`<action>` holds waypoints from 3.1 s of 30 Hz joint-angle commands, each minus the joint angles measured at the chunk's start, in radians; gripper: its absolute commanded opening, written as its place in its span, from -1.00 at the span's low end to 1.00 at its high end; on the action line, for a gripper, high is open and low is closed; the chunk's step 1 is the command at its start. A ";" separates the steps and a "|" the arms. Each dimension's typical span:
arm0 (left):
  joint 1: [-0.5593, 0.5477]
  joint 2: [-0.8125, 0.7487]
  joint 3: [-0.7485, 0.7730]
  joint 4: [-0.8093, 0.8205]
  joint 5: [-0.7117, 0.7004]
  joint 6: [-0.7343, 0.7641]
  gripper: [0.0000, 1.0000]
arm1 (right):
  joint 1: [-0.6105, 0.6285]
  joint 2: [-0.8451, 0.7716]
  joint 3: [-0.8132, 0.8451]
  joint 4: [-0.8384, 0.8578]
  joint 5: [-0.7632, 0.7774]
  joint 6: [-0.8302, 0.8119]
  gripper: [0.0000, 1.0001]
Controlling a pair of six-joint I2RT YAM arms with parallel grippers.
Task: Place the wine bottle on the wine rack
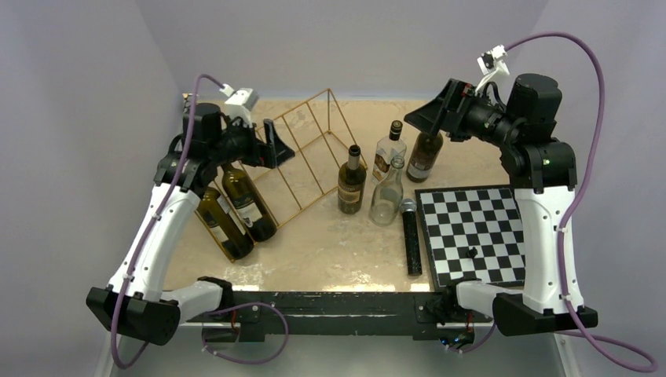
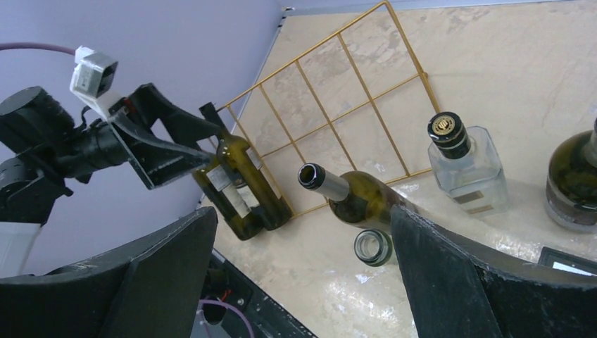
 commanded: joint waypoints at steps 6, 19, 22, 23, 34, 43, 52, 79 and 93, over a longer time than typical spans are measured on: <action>-0.289 0.053 0.009 0.218 0.275 0.246 0.99 | 0.003 -0.028 -0.026 0.096 -0.150 0.010 0.97; -0.395 0.240 -0.031 0.577 0.269 0.290 0.99 | 0.005 -0.095 -0.097 0.088 -0.169 -0.012 0.98; -0.420 0.281 -0.042 0.651 0.238 0.305 0.98 | 0.005 -0.102 -0.101 0.079 -0.165 -0.016 0.98; -0.428 0.291 -0.049 0.672 0.230 0.309 0.97 | 0.004 -0.105 -0.106 0.078 -0.163 -0.018 0.97; -0.460 0.338 -0.125 0.834 0.058 0.230 0.63 | 0.005 -0.094 -0.103 0.044 -0.147 -0.032 0.98; -0.480 0.364 -0.172 0.891 0.065 0.184 0.23 | 0.003 -0.115 -0.154 0.136 -0.199 -0.013 0.98; -0.482 0.325 -0.175 0.866 -0.028 0.234 -0.81 | 0.003 -0.109 -0.160 0.130 -0.193 -0.003 0.98; -0.370 -0.056 -0.110 0.387 -0.321 0.126 -1.00 | 0.004 -0.112 -0.194 0.175 -0.166 0.061 0.97; -0.274 -0.107 -0.065 0.206 -0.501 -0.021 -1.00 | 0.004 -0.107 -0.178 0.160 -0.163 0.062 0.97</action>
